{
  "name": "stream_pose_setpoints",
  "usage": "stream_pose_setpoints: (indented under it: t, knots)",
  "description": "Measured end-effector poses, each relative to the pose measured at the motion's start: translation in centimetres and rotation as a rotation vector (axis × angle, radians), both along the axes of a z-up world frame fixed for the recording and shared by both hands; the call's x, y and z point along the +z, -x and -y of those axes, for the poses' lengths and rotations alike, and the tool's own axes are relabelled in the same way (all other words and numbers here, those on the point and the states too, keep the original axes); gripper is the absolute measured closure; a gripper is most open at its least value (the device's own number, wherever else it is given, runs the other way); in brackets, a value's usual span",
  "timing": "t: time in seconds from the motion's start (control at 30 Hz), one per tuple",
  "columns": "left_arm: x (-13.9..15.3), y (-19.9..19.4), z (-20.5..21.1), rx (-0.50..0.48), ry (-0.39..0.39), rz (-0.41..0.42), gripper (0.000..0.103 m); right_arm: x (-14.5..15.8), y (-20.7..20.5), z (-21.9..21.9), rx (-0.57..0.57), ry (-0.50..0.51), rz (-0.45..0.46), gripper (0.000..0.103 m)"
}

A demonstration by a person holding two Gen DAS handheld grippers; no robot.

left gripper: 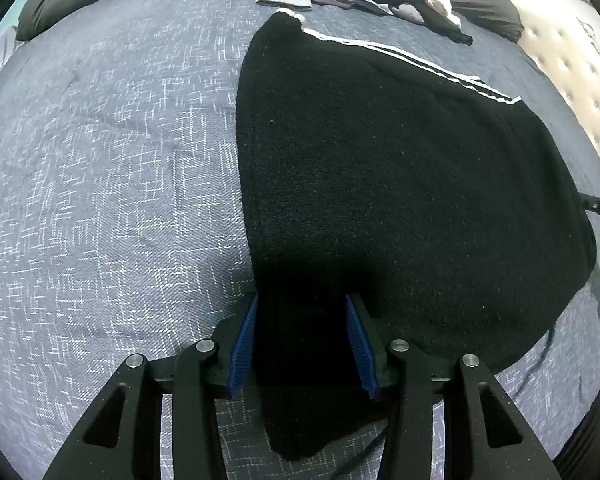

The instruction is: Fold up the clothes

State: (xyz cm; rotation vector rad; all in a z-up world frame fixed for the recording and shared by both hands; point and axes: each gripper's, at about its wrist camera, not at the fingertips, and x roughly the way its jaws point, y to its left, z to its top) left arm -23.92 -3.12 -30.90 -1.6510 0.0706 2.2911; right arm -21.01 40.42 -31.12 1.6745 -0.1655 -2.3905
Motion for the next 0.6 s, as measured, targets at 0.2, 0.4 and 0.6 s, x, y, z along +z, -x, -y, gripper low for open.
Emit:
stream_pose_setpoints:
  t: [0.2, 0.4, 0.6]
  knots:
    - [0.0, 0.3, 0.0, -0.002, -0.004, -0.003, 0.054, 0.8, -0.4, -3.0, -0.138, 0.096, -0.074, 0.099]
    - [-0.3, -0.3, -0.5, 0.008, -0.008, -0.002, 0.054, -1.1, -1.1, -6.6, -0.288, 0.211, -0.038, 0.099]
    - [-0.3, -1.1, -0.7, 0.015, -0.026, 0.007, 0.054, -0.8, -1.3, -7.5, -0.318, 0.294, -0.044, 0.096]
